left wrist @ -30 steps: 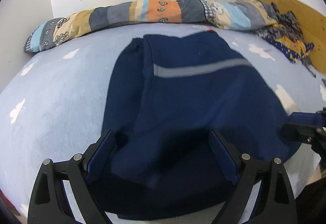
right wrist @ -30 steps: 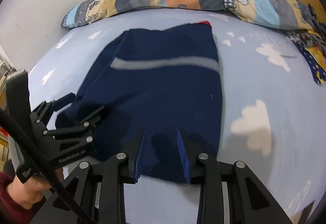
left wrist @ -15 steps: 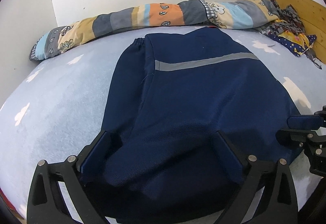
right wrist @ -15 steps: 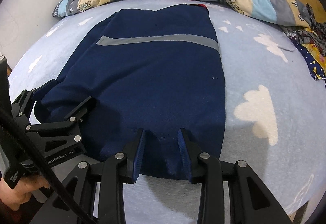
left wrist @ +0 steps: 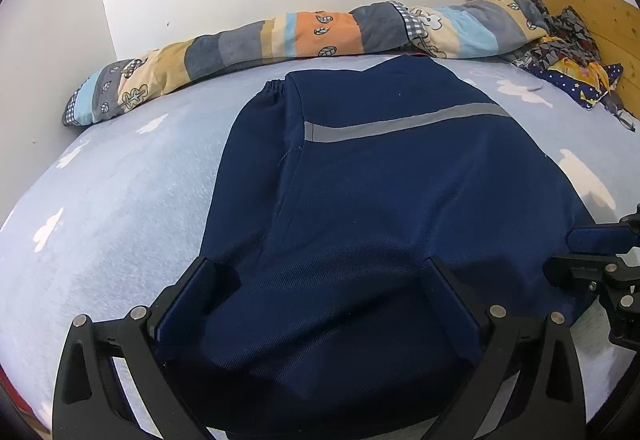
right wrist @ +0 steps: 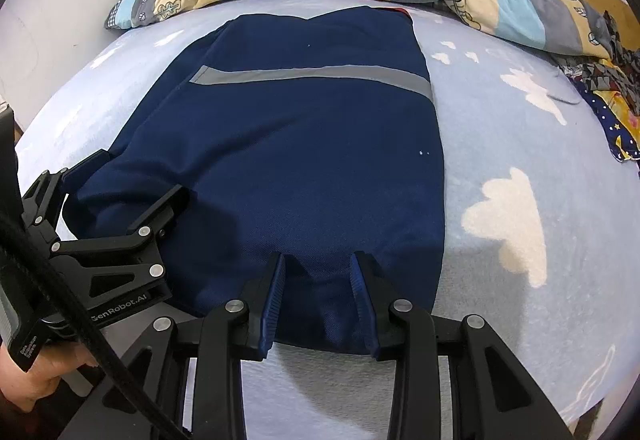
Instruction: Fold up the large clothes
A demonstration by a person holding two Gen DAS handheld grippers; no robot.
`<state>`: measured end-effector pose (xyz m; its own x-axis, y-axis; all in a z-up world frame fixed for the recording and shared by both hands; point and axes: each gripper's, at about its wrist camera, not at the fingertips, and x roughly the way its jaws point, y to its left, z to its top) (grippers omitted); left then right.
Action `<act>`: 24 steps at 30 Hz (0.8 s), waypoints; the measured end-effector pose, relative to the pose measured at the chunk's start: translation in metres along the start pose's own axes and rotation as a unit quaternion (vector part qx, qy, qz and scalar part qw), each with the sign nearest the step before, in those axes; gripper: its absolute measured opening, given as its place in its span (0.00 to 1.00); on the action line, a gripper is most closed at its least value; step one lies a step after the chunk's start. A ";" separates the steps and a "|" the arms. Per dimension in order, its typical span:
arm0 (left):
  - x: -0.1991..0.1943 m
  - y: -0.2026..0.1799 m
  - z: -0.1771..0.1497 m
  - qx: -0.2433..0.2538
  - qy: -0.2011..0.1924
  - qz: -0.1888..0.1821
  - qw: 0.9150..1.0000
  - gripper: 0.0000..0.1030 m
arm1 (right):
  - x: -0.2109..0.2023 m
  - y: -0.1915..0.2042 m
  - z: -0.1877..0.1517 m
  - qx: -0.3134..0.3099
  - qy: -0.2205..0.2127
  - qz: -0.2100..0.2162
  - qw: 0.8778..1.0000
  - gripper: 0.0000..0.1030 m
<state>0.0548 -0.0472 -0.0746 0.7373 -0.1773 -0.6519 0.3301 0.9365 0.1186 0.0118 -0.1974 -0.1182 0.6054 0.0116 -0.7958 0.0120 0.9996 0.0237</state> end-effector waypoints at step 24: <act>-0.039 0.003 -0.023 -0.011 0.005 -0.008 1.000 1.00 | -0.044 -0.006 -0.027 0.050 -0.039 -0.008 0.998 0.42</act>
<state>0.0134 -0.0302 -0.0661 0.7256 -0.1889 -0.6617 0.3279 0.9403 0.0912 -0.0361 -0.2029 -0.0997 0.6647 -0.0094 -0.7470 0.0986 0.9923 0.0753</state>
